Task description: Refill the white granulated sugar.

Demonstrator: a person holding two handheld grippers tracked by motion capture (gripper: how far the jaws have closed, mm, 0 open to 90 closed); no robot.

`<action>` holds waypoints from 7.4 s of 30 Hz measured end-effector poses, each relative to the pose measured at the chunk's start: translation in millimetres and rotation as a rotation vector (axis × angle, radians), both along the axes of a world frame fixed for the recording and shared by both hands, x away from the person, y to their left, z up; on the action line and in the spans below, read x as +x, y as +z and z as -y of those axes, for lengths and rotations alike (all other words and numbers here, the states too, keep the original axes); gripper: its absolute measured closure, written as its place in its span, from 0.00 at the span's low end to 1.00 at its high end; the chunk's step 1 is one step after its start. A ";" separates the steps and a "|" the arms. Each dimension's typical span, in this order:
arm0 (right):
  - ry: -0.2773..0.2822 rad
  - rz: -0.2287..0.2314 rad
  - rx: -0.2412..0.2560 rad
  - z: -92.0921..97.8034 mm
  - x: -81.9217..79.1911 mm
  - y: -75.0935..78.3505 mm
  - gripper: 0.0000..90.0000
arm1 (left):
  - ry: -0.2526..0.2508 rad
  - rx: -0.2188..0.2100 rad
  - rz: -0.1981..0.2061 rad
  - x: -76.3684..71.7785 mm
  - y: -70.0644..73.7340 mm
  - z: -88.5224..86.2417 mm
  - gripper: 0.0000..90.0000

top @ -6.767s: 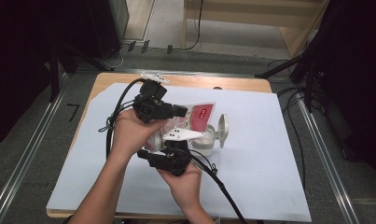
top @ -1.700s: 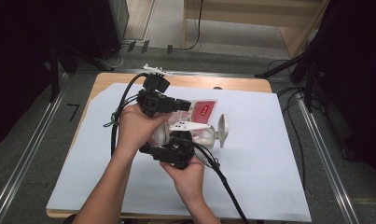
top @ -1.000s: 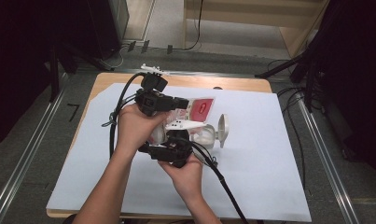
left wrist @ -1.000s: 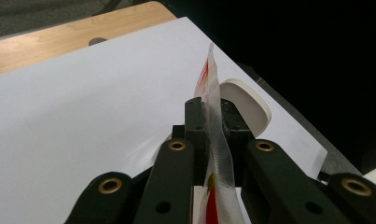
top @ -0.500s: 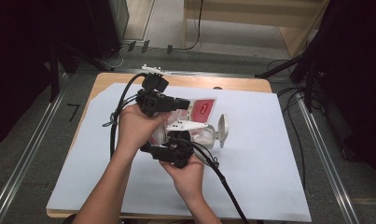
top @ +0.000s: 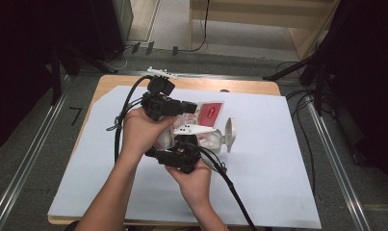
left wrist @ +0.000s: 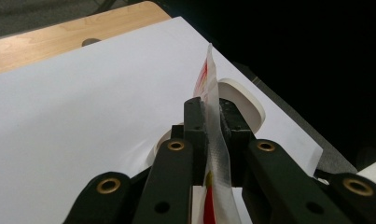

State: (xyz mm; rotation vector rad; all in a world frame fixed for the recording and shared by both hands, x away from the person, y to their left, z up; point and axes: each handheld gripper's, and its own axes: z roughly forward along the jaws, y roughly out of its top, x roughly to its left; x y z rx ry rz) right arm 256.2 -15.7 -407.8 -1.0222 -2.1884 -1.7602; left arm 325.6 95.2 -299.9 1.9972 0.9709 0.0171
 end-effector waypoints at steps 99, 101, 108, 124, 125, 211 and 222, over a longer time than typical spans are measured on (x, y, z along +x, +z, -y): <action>-0.132 0.033 -0.030 -21.3 -5.0 3.8 0.71 | -0.099 0.017 -0.016 9.9 3.0 -4.7 0.93; -0.129 0.036 -0.036 -20.0 -4.3 3.4 0.71 | -0.098 0.019 -0.018 9.9 2.7 -4.1 0.93; -0.128 0.039 -0.037 -19.5 -5.2 4.2 0.71 | -0.098 0.016 -0.014 9.3 3.4 -4.6 0.93; -0.110 0.049 -0.043 -18.6 2.0 2.1 0.71 | -0.073 0.000 0.011 8.8 2.3 -6.4 0.93; -0.108 0.047 -0.044 -18.5 2.8 2.0 0.71 | -0.069 0.005 0.016 8.9 2.3 -6.1 0.93; -0.059 0.101 -0.123 -31.2 -15.0 -15.8 0.63 | -0.209 -0.003 -0.054 -1.6 -4.2 -38.3 0.99; -0.067 0.092 -0.140 -29.9 -10.9 -25.6 0.63 | -0.224 -0.009 -0.076 -3.9 -7.6 -50.8 1.00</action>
